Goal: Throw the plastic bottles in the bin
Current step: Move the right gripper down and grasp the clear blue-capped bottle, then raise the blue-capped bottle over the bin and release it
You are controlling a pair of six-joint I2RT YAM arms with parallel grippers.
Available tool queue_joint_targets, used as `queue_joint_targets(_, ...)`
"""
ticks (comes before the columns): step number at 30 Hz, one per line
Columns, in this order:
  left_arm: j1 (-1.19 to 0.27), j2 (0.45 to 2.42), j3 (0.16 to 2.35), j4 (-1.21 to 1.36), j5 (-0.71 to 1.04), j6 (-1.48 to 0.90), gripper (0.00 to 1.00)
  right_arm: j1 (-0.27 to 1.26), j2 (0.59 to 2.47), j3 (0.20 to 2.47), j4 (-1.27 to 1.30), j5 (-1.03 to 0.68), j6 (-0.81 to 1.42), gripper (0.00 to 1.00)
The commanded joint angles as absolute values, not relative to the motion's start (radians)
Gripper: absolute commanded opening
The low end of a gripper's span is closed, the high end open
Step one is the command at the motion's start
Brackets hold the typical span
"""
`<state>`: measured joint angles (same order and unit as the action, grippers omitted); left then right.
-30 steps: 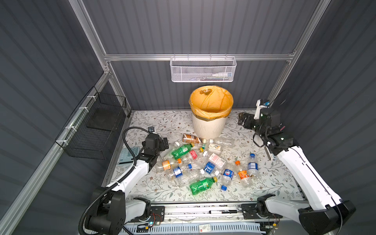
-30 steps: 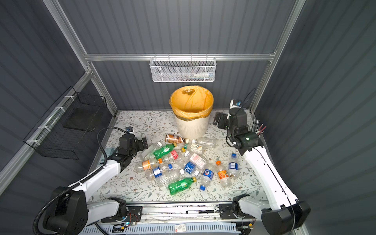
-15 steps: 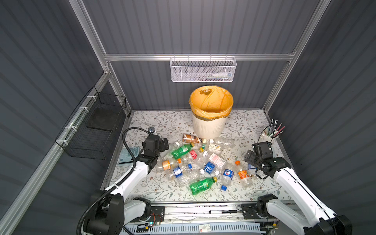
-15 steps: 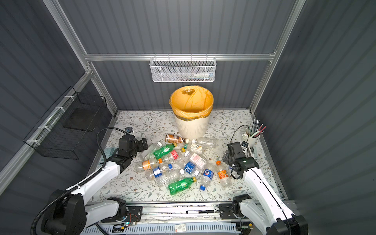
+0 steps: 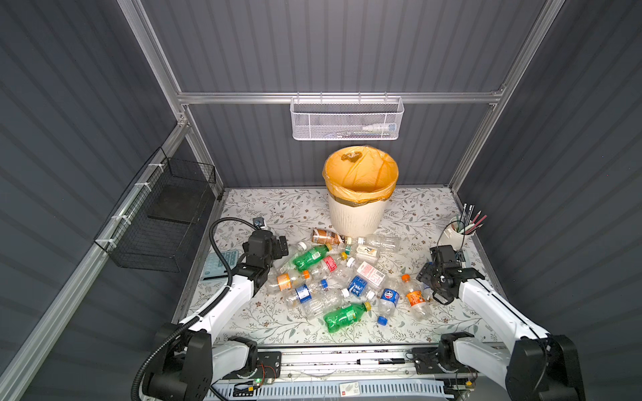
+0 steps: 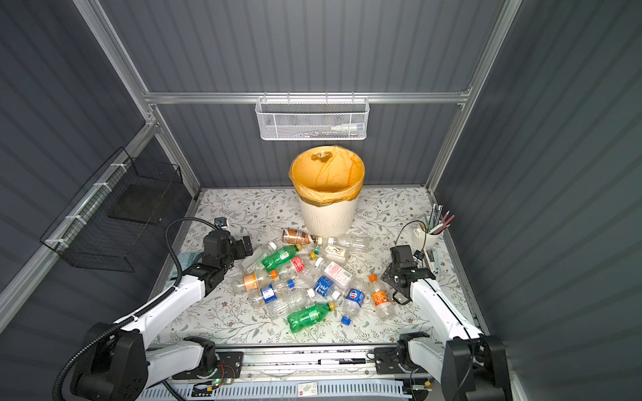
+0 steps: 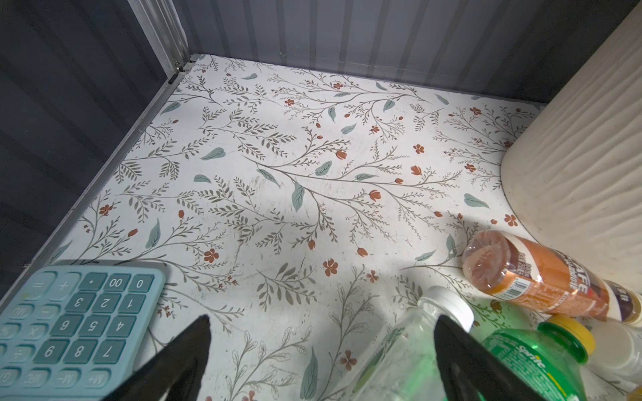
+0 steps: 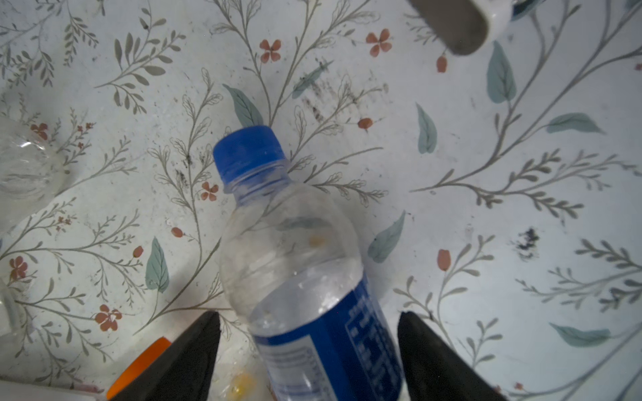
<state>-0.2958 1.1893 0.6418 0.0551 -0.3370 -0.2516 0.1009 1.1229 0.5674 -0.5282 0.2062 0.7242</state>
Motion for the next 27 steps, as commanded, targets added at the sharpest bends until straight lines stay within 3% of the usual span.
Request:
queue_joint_targets(1, -0.304, 1.197, 0.627, 0.036, -0.336, -0.255, 1.0, 0.094, 1.177, 0.565, -0.487, 0.161, 0.707, 0.81)
queue_joint_targets(5, -0.304, 1.197, 0.632, 0.028, -0.339, -0.254, 1.0, 0.077, 1.211, 0.565, -0.458, 0.147, 0.702, 0.76)
queue_joint_targets(16, -0.304, 1.213, 0.632, 0.022, -0.337, -0.277, 1.0, 0.063, 1.181, 0.597, -0.408, 0.126, 0.627, 0.48)
queue_joint_targets(23, -0.304, 1.214, 0.625, 0.026, -0.337, -0.302, 1.0, 0.028, 0.916, 0.8, -0.394, 0.2, 0.487, 0.47)
queue_joint_targets(27, -0.304, 1.21, 0.62, 0.036, -0.327, -0.31, 1.0, 0.005, 0.913, 1.028, -0.309, 0.192, 0.437, 0.47)
